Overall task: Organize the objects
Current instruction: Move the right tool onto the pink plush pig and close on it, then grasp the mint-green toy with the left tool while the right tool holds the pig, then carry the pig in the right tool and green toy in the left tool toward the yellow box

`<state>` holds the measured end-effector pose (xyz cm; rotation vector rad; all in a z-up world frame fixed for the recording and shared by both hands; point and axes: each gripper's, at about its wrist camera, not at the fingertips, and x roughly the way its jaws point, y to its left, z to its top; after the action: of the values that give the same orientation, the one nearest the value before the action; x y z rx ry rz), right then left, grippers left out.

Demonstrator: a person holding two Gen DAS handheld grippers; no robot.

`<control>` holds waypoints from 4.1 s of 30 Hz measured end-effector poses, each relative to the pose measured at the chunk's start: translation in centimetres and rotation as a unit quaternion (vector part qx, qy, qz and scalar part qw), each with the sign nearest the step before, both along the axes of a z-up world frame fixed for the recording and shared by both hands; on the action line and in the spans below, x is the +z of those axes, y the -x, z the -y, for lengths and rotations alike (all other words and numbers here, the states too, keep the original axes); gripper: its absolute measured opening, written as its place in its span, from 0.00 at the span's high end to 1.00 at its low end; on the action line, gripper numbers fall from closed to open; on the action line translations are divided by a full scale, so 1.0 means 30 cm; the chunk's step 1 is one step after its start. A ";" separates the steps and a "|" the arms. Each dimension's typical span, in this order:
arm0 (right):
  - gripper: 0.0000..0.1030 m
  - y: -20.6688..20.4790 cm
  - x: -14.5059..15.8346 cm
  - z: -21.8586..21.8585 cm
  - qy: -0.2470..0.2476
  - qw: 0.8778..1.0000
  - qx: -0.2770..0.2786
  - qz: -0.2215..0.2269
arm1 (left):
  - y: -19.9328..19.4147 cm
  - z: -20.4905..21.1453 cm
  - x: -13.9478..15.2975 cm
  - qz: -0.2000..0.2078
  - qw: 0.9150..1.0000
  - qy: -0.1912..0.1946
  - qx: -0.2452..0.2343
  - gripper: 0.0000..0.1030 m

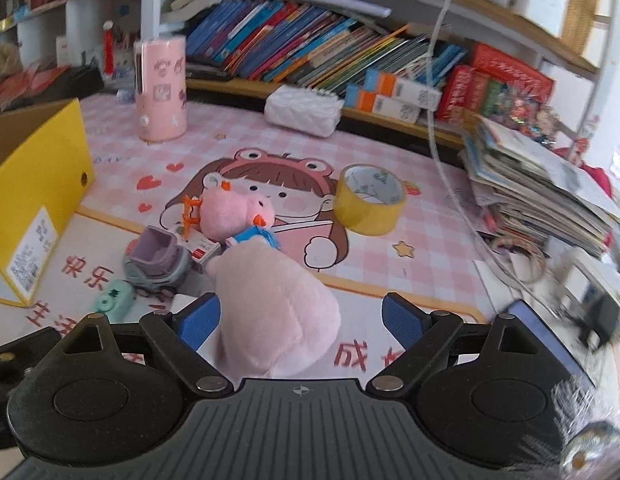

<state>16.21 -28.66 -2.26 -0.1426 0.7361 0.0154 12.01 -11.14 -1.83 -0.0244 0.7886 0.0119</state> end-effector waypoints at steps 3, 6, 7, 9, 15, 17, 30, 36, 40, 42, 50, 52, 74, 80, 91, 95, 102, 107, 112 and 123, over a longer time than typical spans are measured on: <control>0.16 -0.063 -0.035 0.006 0.008 0.999 0.024 -0.021 | -0.013 0.009 -0.008 -0.005 1.000 0.002 0.003 0.01; 0.19 -0.103 -0.069 0.005 0.007 0.998 0.046 -0.036 | -0.025 0.014 -0.015 -0.010 1.000 0.004 0.012 0.01; 0.21 -0.115 -0.080 0.005 0.006 0.998 0.053 -0.042 | -0.027 0.016 -0.018 -0.010 1.000 0.003 0.014 0.02; 0.32 -0.136 -0.103 0.008 0.004 0.996 0.065 -0.056 | -0.038 0.022 -0.022 -0.011 1.000 -0.002 0.014 0.04; 0.41 -0.116 -0.057 0.063 -0.025 0.997 0.061 -0.039 | -0.075 0.055 -0.033 -0.016 1.000 -0.009 0.007 0.15; 0.41 -0.090 -0.010 0.098 -0.040 0.998 0.046 -0.017 | -0.089 0.067 -0.037 -0.015 1.000 -0.013 0.003 0.22; 0.40 0.031 0.064 0.201 -0.072 0.997 0.012 0.018 | -0.175 0.116 -0.125 -0.047 0.998 -0.035 -0.016 0.62; 0.40 0.036 0.060 0.207 -0.071 0.997 0.021 0.018 | -0.227 0.126 -0.171 -0.065 0.997 -0.038 -0.022 0.71; 0.40 0.036 0.060 0.213 -0.076 0.997 0.023 0.015 | -0.225 0.123 -0.170 -0.062 0.997 -0.023 -0.025 0.78; 0.40 0.034 0.059 0.216 -0.082 0.996 0.018 0.010 | -0.218 0.110 -0.153 -0.064 0.998 -0.001 -0.019 0.78; 0.40 0.044 0.072 0.172 -0.093 0.996 0.011 0.000 | -0.093 0.025 0.039 0.004 0.998 0.056 -0.023 0.78; 0.40 0.054 0.081 0.143 -0.098 0.995 0.014 0.000 | -0.055 -0.013 0.066 0.012 0.997 0.070 -0.019 0.78; 0.40 0.369 0.097 -0.471 -0.101 0.990 0.093 -0.036 | 0.299 -0.557 0.081 0.023 0.996 0.080 0.015 0.78; 0.40 0.466 0.062 -0.610 -0.107 0.988 0.097 -0.053 | 0.390 -0.673 0.061 0.013 0.997 0.075 0.018 0.78; 0.40 0.564 0.040 -0.771 -0.118 0.987 0.093 -0.057 | 0.475 -0.821 0.052 0.018 0.997 0.067 0.014 0.78; 0.40 0.573 0.052 -0.806 -0.114 0.988 0.094 -0.051 | 0.483 -0.853 0.063 0.030 0.997 0.071 0.014 0.78; 0.40 0.552 0.101 -0.834 -0.108 0.989 0.095 -0.024 | 0.459 -0.890 0.115 0.061 0.995 0.073 0.013 0.78; 0.40 0.506 0.162 -0.844 -0.111 0.989 0.097 0.001 | 0.405 -0.890 0.176 0.091 0.993 0.073 0.009 0.78; 0.40 0.434 0.235 -0.857 -0.114 0.987 0.104 0.037 | 0.319 -0.875 0.232 0.120 0.990 0.071 0.009 0.78; 0.40 0.160 0.266 -0.868 -0.103 0.985 0.117 0.078 | 0.098 -0.827 0.228 0.120 0.991 0.044 0.037 0.78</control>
<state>11.41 -2.62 5.72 -0.0311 0.5543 0.3000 9.08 13.68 5.01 -0.1362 0.5476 0.0430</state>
